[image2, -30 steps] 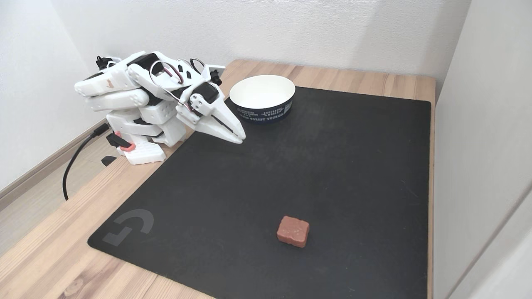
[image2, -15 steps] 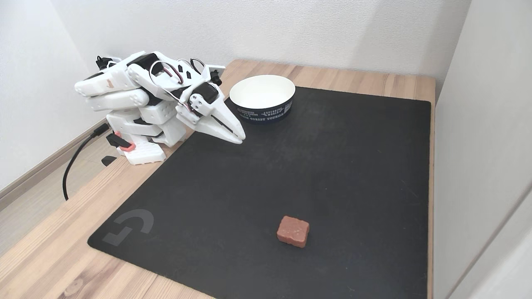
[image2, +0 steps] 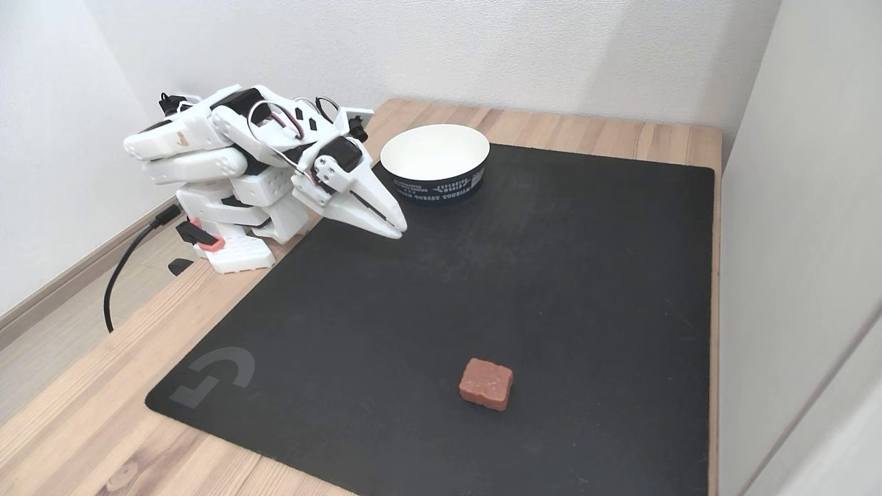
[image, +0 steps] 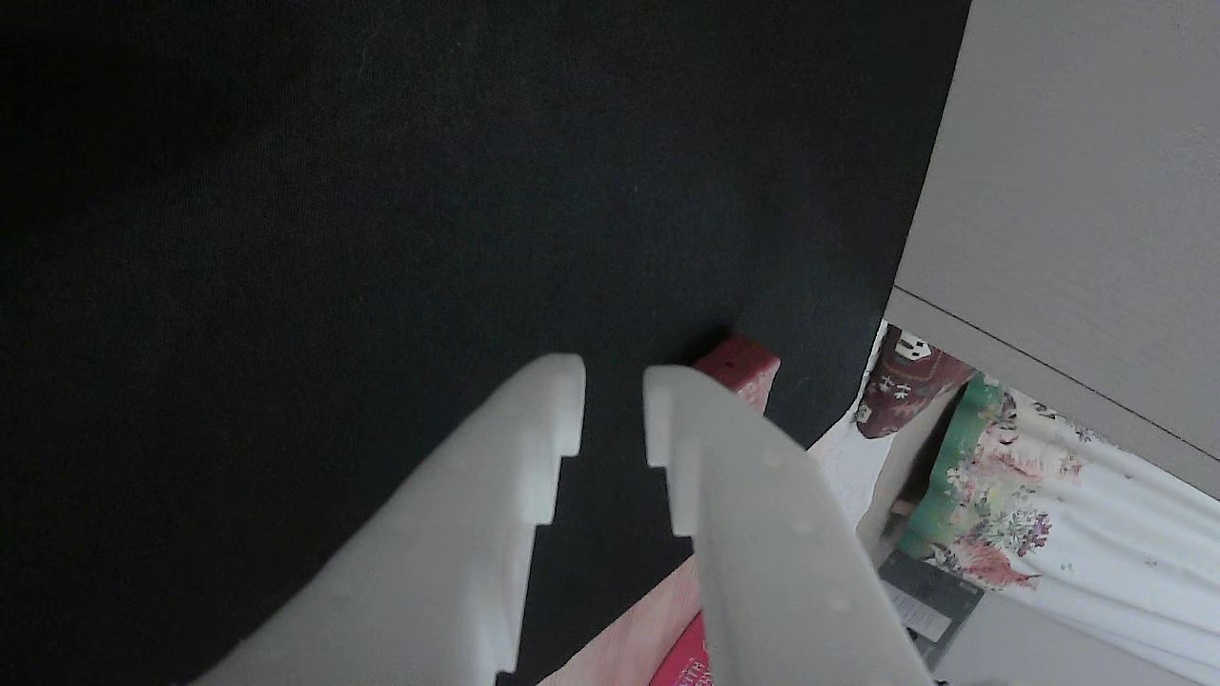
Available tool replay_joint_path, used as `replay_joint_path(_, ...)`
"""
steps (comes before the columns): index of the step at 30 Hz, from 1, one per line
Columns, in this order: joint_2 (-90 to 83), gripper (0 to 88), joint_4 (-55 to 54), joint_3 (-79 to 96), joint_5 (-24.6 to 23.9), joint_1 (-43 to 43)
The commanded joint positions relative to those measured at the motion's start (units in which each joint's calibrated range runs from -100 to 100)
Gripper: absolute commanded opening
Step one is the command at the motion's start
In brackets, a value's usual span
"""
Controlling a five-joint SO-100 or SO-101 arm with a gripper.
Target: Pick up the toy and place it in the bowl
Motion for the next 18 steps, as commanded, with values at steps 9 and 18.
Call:
replay_joint_path(9,1.09,2.3,0.79,-3.27,-2.02,0.75)
replay_joint_path(18,15.42,2.3,0.03,-18.87,-3.74,4.77)
